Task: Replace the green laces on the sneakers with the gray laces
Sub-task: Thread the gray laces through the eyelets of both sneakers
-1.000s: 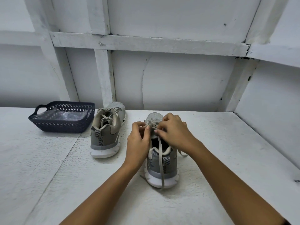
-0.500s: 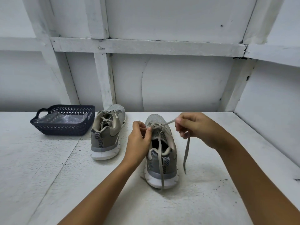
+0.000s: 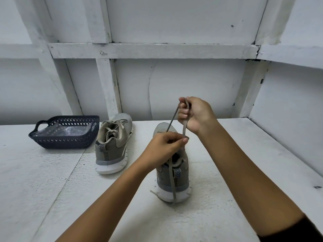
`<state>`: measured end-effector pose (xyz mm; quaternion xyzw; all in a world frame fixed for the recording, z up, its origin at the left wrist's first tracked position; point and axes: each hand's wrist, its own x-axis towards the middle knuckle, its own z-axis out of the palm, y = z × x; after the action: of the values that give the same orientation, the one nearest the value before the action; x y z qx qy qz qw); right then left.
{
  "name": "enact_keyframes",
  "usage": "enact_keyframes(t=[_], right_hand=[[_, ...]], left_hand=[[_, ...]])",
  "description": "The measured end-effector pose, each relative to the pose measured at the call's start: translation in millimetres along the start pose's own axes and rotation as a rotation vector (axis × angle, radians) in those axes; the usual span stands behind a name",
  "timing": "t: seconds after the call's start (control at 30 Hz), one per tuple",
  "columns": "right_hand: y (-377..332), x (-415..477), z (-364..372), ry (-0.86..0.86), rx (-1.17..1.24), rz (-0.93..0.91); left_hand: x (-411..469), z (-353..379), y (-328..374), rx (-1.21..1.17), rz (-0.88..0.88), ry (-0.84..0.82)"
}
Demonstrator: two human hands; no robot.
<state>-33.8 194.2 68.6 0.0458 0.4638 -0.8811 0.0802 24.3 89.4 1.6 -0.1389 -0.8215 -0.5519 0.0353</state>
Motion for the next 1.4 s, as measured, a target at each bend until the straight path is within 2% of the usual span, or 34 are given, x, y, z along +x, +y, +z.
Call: enact_keyframes(t=[0.13, 0.3, 0.43, 0.67, 0.8, 0.87, 0.93, 1.03, 1.13, 1.4], right_hand=[[2.4, 2.7, -7.0, 0.014, -0.026, -0.028], [15.9, -5.8, -36.9, -0.007, -0.400, 0.027], [35.0, -19.0, -52.7, -0.110, -0.584, -0.012], [42.6, -24.6, -62.2, -0.107, -0.712, -0.156], [48.6, -23.2, -70.6, 0.016, -0.682, -0.188], [54.6, -21.5, -74.8, 0.059, -0.623, -0.192], [61.7, -20.2, -76.5, 0.078, -0.546, -0.186], [69.8, -17.7, -78.0, 0.100, -0.419, -0.187], [73.9, -15.0, -80.3, 0.138, -0.351, -0.192], [81.7, -10.1, -84.0, 0.159, -0.365, -0.258]], left_hand=[[6.1, -1.8, -0.4, -0.080, -0.068, 0.045], [17.9, -13.6, 1.7, -0.299, -0.110, 0.223], [25.5, -17.8, 3.1, -0.221, -0.124, 0.193], [33.4, -12.8, -2.2, -0.088, -0.141, 0.135], [35.5, -7.0, -16.2, 0.410, -0.094, 0.256], [31.0, -1.7, -18.5, 0.562, -0.078, 0.290], [26.5, 3.5, -16.9, 0.652, -0.102, 0.237], [22.9, 8.7, -15.8, 0.651, -0.179, 0.161], [24.9, 9.1, -19.5, 0.538, -0.240, 0.146], [23.7, 10.8, -23.6, 0.350, -0.271, 0.191]])
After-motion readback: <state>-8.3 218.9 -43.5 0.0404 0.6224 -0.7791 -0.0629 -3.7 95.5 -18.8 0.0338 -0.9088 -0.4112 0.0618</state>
